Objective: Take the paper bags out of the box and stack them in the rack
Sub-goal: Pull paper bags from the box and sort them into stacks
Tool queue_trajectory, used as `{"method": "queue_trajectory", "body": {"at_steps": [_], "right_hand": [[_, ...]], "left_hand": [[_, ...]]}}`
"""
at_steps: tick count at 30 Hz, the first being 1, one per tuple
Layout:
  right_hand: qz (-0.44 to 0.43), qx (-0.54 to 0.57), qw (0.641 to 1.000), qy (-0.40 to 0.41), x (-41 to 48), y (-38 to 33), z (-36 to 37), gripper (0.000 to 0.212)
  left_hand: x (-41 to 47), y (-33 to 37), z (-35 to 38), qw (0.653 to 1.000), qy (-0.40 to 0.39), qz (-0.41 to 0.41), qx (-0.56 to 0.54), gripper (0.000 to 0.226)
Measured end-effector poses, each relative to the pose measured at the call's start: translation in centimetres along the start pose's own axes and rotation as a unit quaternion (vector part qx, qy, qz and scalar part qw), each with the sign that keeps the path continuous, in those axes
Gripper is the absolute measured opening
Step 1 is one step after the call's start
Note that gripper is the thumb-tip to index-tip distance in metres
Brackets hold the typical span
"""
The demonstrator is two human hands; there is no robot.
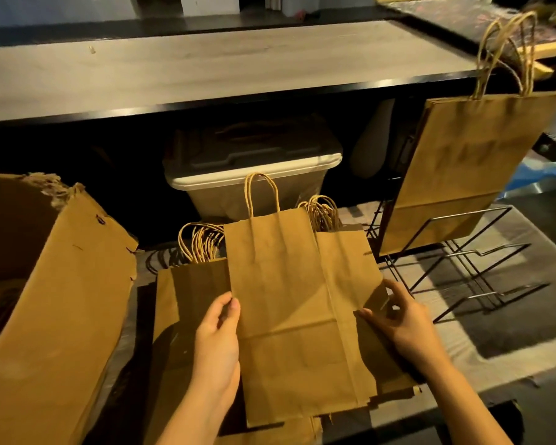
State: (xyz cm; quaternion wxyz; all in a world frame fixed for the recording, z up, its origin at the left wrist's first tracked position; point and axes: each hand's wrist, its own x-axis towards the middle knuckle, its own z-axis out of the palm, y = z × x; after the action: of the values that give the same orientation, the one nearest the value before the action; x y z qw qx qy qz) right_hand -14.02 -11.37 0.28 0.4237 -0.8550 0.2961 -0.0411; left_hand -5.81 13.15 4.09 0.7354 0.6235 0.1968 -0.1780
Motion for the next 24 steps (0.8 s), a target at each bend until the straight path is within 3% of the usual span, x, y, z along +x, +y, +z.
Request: {"method": "queue_trajectory", "body": {"at_steps": [4,7,9,12,16,19,22,24], "right_hand": [[-0.03,-0.174,0.983,0.051,0.2,0.1,0.2,0.069],[-0.074,-0.192,0.976,0.076,0.2,0.0,0.8,0.058],[-0.125,-0.146,0.979,0.064,0.3,0.1,1.5,0.044],[-0.126,-0.014,0.992,0.021,0.0,-1.0,2.0,0.025],[-0.109,0.123,0.984,-0.074,-0.9,-3.6,1.8,0.025],[-0.066,0.175,0.97,-0.154,-1.5,-4.7,1.8,0.055],[-0.054,0.135,0.981,-0.13,-1.6,-5.2,2.1,0.086],[-0.064,0.128,0.984,-0.111,-1.6,-5.1,2.2,0.09]], "left_hand": [[-0.2,-0.2,0.3,1.0,-0.011,-0.005,-0.021,0.022],[-0.7,0.0,0.5,0.999,-0.026,-0.015,-0.039,0.023],[-1.0,0.1,0.6,0.998,-0.031,-0.023,-0.046,0.021],[-1.2,0.2,0.9,0.998,-0.043,-0.029,-0.046,0.021],[-1.7,0.4,1.6,0.996,-0.065,-0.026,-0.055,0.023],[-1.9,0.2,2.0,0.995,-0.079,-0.032,-0.046,0.024],[-1.8,-0.2,2.4,0.995,-0.091,-0.026,-0.017,0.03],[-1.8,-0.4,2.8,0.995,-0.093,0.001,0.044,0.031]]}}
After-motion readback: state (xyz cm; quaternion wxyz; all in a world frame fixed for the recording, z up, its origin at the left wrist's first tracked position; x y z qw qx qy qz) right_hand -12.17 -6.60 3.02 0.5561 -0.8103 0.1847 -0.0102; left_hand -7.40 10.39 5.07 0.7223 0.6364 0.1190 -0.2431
